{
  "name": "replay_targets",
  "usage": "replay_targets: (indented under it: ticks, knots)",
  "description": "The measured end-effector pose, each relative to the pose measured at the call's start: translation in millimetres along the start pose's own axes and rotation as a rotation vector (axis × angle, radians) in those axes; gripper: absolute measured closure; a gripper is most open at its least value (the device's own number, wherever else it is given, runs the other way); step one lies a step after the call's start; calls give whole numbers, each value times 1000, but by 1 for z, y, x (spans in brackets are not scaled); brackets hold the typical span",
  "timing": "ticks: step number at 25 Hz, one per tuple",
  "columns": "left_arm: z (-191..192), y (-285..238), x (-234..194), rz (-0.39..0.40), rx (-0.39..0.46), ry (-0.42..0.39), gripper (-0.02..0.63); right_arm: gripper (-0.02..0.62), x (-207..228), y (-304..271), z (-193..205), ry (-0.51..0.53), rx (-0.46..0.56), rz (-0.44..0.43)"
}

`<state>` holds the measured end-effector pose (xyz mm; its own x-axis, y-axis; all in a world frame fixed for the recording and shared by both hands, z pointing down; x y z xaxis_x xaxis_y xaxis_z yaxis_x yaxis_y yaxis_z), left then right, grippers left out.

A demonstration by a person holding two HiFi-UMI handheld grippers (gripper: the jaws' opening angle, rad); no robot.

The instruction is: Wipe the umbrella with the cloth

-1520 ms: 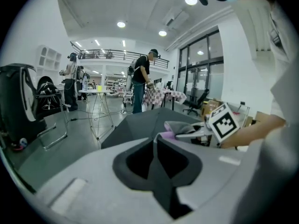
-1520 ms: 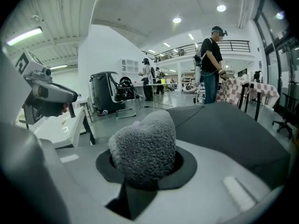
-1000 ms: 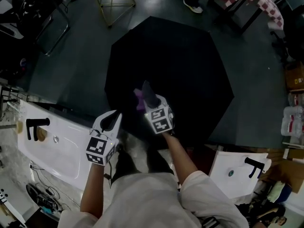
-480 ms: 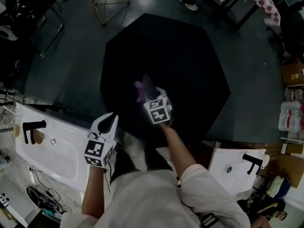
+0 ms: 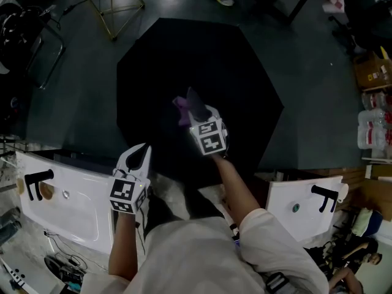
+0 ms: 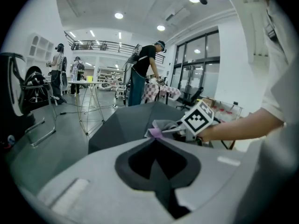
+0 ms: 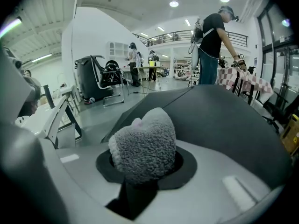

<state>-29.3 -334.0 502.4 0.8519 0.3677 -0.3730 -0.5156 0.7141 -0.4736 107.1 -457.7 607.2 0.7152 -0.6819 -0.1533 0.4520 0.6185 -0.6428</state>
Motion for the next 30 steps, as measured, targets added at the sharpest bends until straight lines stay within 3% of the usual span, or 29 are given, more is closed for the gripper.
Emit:
replay_targets:
  ticks: [9,18,30]
  knots:
    - [4,-42,41,60,-30,-19,601,479,51,31,21,-21,-47,37]
    - [3,-59,51,85,-49,-23,601,479,109,60,32,-26,-68,132]
    - [3,-72,59,111,-66,-28,601,477,180,99,80,-155,-125,238]
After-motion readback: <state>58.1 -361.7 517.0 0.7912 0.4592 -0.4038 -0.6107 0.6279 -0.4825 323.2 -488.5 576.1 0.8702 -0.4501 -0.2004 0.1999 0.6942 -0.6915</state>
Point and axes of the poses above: the fingertips, and each gripper's own axes: y backward along the fingers, x to its right, z out of its underside, the point moved 1 cm from there along y, backward along the fingers, and after that the axes turned 15 degrees about y, right-handed, at the moved point
